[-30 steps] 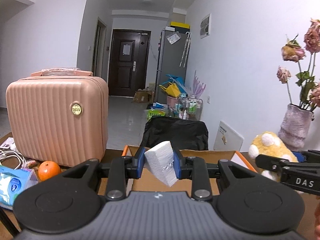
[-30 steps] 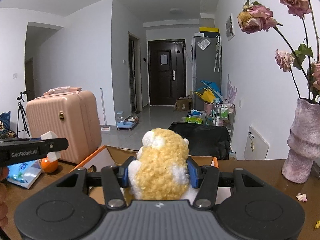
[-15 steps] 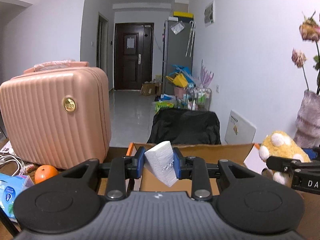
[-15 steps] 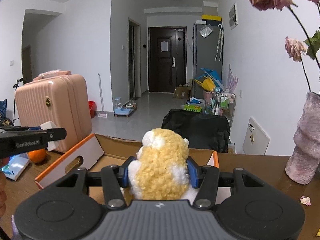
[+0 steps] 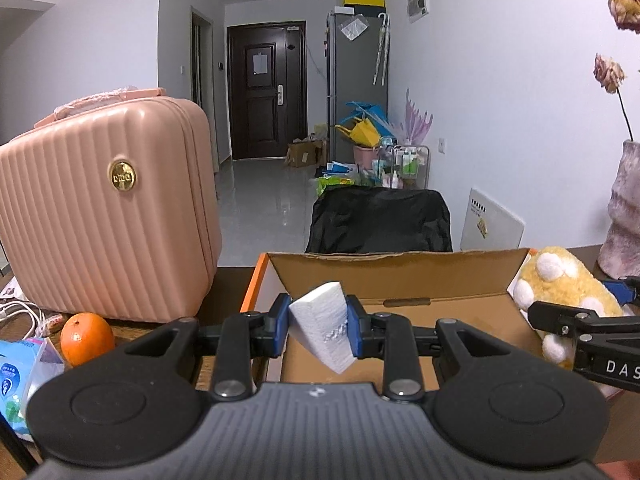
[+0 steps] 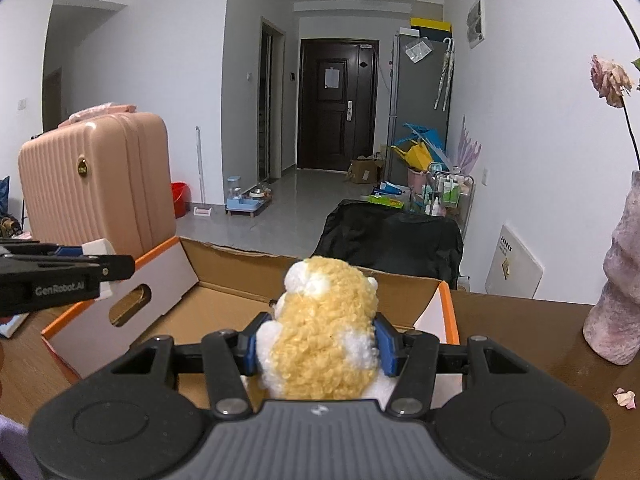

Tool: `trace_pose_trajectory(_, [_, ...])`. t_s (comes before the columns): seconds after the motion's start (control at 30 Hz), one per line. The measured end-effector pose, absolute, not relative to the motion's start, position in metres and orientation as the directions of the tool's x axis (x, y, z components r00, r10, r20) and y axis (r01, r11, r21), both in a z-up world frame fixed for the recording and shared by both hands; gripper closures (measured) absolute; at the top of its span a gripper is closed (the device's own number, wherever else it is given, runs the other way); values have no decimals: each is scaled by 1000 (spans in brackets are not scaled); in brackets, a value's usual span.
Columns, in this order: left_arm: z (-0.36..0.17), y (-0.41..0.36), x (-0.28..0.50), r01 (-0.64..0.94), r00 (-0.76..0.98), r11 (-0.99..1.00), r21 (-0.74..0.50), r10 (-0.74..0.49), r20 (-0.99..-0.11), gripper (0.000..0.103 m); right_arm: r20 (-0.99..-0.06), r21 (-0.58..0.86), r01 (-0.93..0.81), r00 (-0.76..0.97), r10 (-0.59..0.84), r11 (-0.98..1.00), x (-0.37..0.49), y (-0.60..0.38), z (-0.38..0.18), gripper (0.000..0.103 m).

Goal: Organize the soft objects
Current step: 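Open left gripper to drop the wedge into the box while right gripper lowers the sheep in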

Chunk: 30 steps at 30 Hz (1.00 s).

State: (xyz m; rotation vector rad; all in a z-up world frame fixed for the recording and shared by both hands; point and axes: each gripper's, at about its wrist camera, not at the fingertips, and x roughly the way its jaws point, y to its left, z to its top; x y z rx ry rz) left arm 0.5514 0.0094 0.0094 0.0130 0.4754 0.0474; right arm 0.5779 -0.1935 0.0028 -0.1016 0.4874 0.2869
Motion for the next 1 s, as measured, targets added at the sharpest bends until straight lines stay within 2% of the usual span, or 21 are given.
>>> trace_pose_trajectory(0.17, [8,9,552,-48,884,999,25,55,-465,71,-489,-36,-300,837,245,953,581,-190,0,48])
trace_pose_trajectory(0.23, [9,9,552,-49,882,999,21,53,-467,59,-496,-36,-298,834,242,954,582,-190,-1,44])
trace_pose_trajectory(0.3, [11,10,550,-54,887,998,13,54,-458,28,-505,-30,-292,830,238,956,584,-190,-2,27])
trace_pose_trajectory(0.33, [11,9,549,-68,891,997,24,71,-448,21,-508,-25,-288,828,236,957,584,-191,-2,15])
trace_pose_trajectory(0.37, [12,8,547,-80,896,996,33,87,-436,13,-508,-22,-281,830,231,960,585,-192,-2,9])
trace_pose_trajectory(0.47, [15,9,544,-94,903,995,27,97,-418,0,-498,-19,-249,842,207,968,585,-196,1,0])
trace_pose_trajectory(1.0, [31,25,531,-129,906,991,-20,110,-410,0,-487,-30,-210,857,169,977,575,-204,11,0])
